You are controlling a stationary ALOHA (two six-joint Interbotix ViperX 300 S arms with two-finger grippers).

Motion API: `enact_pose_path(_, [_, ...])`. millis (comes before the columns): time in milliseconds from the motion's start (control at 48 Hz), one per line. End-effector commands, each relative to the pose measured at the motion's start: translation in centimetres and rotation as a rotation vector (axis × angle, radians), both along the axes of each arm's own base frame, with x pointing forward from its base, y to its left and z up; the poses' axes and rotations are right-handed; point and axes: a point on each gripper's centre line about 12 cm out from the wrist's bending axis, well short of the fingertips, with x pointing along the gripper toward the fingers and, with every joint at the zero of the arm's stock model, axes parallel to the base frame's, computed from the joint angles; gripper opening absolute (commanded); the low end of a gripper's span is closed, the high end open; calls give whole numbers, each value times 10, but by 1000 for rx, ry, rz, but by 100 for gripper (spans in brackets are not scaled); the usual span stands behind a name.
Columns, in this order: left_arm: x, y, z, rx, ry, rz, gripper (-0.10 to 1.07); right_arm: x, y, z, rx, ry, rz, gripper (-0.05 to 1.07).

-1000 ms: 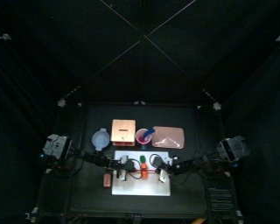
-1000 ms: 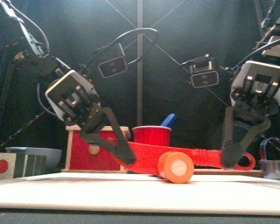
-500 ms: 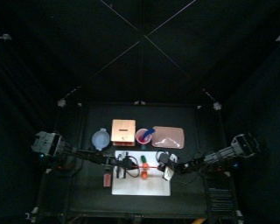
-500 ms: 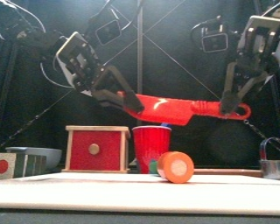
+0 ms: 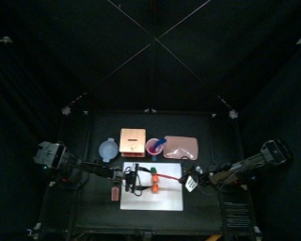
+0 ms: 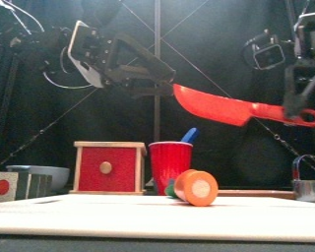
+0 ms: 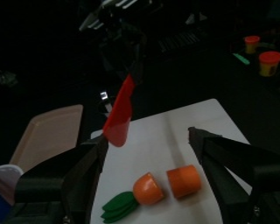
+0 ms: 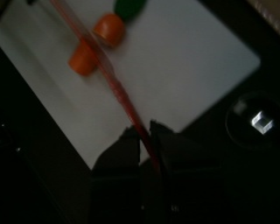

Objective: Cut carrot

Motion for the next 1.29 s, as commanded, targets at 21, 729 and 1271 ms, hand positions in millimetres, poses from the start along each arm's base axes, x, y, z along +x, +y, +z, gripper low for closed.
enact_pose_path(21, [-8, -9, 13, -5, -69, -4, 100, -13, 4, -6, 108, 66, -98, 31])
enact_pose_path(729, [-40, -5, 1, -13, -21, 92, 100, -23, 29, -16, 341, 111, -263, 36])
enact_pose_path(1271, [-42, -3, -5, -27, -5, 113, 100, 5, 56, -48, 388, 180, -261, 74])
